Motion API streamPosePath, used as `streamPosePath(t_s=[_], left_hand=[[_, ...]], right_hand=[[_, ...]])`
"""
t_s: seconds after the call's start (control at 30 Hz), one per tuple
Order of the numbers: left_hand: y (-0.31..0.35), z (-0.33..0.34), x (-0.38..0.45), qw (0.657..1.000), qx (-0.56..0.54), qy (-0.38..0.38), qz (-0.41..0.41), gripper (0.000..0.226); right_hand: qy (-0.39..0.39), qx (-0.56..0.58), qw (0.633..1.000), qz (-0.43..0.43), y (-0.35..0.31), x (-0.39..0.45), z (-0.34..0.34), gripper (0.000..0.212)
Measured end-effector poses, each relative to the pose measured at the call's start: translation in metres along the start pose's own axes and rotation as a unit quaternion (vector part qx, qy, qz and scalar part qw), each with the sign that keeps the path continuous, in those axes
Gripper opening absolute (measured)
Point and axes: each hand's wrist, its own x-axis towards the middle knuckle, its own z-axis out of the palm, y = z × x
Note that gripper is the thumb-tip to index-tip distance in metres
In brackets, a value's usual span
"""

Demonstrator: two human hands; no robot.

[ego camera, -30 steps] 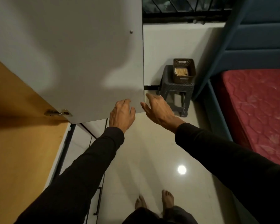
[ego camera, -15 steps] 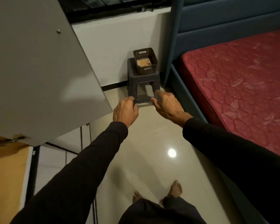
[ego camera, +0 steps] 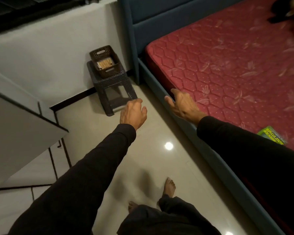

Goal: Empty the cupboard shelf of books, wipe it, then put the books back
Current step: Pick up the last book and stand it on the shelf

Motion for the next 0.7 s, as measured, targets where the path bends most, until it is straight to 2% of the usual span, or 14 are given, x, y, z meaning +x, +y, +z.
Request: streamPosePath(t_s=[0.17, 0.3, 0.7], left_hand=[[0.047, 0.031, 0.021, 0.999, -0.008, -0.019, 0.033, 0.035], [0.079, 0.052, 0.033, 0.997, -0.019, -0.035, 0.062, 0.034], [0.134, 0.094, 0.081, 0.980, -0.021, -0.101, 0.169, 0.029]], right_hand=[[0.014, -0.010, 1.000, 0.023, 0.054, -0.004, -0.015, 0.040], [0.018, -0.008, 0.998, 0.060, 0.087, -0.009, -0.024, 0.046], [0.054, 0.025, 0.983, 0.174, 0.145, -0.007, -0.035, 0.045]])
